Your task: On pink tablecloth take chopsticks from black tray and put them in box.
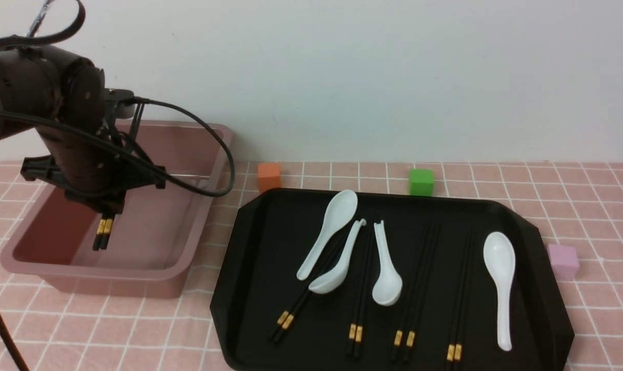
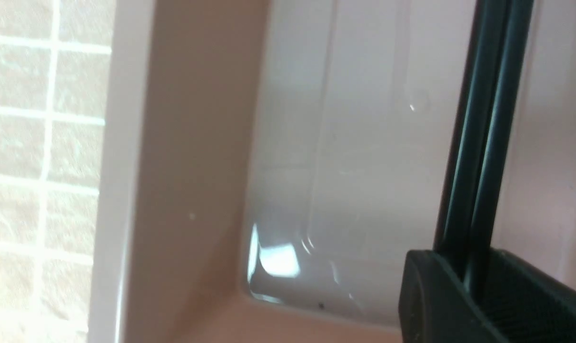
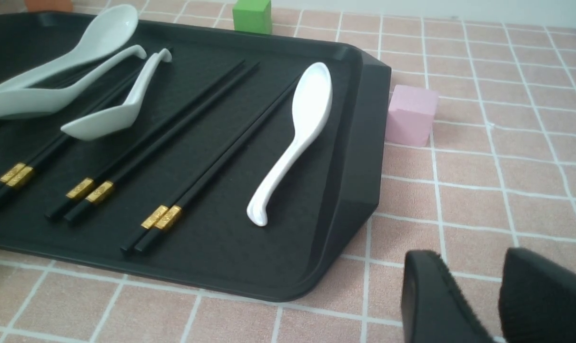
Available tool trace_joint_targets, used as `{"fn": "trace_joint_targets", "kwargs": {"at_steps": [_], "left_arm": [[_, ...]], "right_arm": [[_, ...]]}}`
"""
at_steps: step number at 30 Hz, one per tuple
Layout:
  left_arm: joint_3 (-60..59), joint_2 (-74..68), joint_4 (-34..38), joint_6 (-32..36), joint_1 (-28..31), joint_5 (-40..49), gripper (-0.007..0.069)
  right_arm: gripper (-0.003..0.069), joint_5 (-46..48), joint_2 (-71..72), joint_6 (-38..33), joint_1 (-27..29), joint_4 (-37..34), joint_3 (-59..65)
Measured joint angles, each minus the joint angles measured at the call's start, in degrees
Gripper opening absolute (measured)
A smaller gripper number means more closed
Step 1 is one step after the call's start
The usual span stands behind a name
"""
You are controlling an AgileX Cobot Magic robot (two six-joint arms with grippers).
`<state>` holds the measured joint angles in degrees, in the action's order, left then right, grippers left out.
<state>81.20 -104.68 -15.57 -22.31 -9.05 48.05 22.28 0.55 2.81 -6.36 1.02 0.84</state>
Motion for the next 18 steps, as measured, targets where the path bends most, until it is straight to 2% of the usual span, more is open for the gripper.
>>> {"fn": "trace_joint_targets", "kwargs": {"at_steps": [7,9,10,11,12,13,15,18], "left_arm": [[0.0,-1.29,-0.6,0.0,0.0,-0.5,0.0146],[0.0,-1.29,-0.75,0.0,0.0,-0.5,0.0183],[0.0,-1.29,-1.28,0.0,0.0,-0.5,0.0227],[0.0,-1.29,-1.28,0.0,0.0,-0.5,0.0233],[0.0,-1.18,-1.71,-0.05,0.0,-0.31,0.0287],[0.0,-1.1,-1.76,-0.05,0.0,-0.31,0.0294],[0.0,0.0,-1.84,-0.05,0.0,0.35,0.0363],[0.0,2.25,-1.17,-0.05,0.0,0.55,0.0405]], "right_arm": [[0.024,0.0,0.0,0.0,0.0,0.0,0.0],[0.024,0.0,0.0,0.0,0.0,0.0,0.0],[0.024,0.0,0.0,0.0,0.0,0.0,0.0],[0.024,0.0,0.0,0.0,0.0,0.0,0.0],[0.024,0.0,0.0,0.0,0.0,0.0,0.0],[0.024,0.0,0.0,0.0,0.0,0.0,0.0],[0.024,0.0,0.0,0.0,0.0,0.0,0.0],[0.024,0.0,0.0,0.0,0.0,0.0,0.0]]}}
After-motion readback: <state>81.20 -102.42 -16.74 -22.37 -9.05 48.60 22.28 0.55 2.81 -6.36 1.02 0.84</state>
